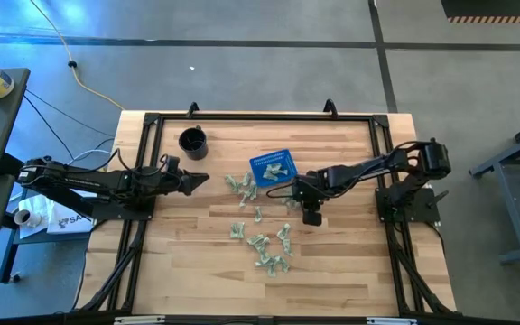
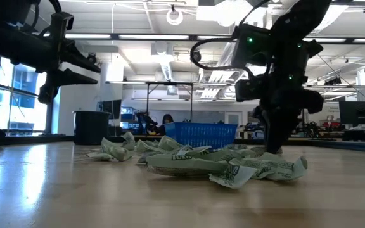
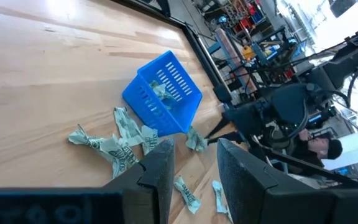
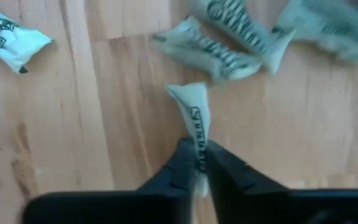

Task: Pick and place Stevia / Truvia into bins
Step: Put the green stevia packet into the blue bin

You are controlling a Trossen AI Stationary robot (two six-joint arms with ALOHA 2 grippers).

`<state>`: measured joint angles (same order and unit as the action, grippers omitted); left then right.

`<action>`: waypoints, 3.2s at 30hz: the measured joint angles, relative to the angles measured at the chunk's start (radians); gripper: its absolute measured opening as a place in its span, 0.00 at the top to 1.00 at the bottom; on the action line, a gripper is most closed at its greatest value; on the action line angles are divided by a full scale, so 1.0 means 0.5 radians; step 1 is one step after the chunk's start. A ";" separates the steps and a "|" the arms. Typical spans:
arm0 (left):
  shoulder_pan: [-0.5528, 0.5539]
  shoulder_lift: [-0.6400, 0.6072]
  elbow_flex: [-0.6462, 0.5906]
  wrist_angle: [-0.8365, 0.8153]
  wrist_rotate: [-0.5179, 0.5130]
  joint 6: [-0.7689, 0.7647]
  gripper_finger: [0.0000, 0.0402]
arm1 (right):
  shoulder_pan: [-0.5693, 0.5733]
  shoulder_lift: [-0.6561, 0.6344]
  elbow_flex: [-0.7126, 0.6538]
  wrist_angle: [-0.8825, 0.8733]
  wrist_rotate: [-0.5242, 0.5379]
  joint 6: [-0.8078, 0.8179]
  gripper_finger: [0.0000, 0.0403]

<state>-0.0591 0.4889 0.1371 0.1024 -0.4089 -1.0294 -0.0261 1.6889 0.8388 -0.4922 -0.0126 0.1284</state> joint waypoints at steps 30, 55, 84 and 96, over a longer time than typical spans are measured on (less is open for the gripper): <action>0.000 -0.001 0.000 -0.040 0.130 -0.018 0.61 | -0.570 0.271 1.060 -0.305 -0.128 0.043 0.65; -0.264 0.474 0.557 -0.340 0.142 -0.329 0.74 | 0.346 -0.577 0.195 -0.757 0.586 0.988 0.54; -0.530 2.346 1.666 -1.295 0.447 -1.362 0.40 | 0.421 -0.922 -0.319 -0.110 0.710 0.720 0.54; -0.377 2.502 1.666 -1.175 0.560 -1.036 0.73 | 0.415 -0.921 -0.319 -0.083 0.754 0.832 0.54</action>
<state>-0.2477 1.7397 0.9703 -0.4852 -0.1287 -1.5474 0.1814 1.2282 0.6794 -0.5335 0.3643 0.5446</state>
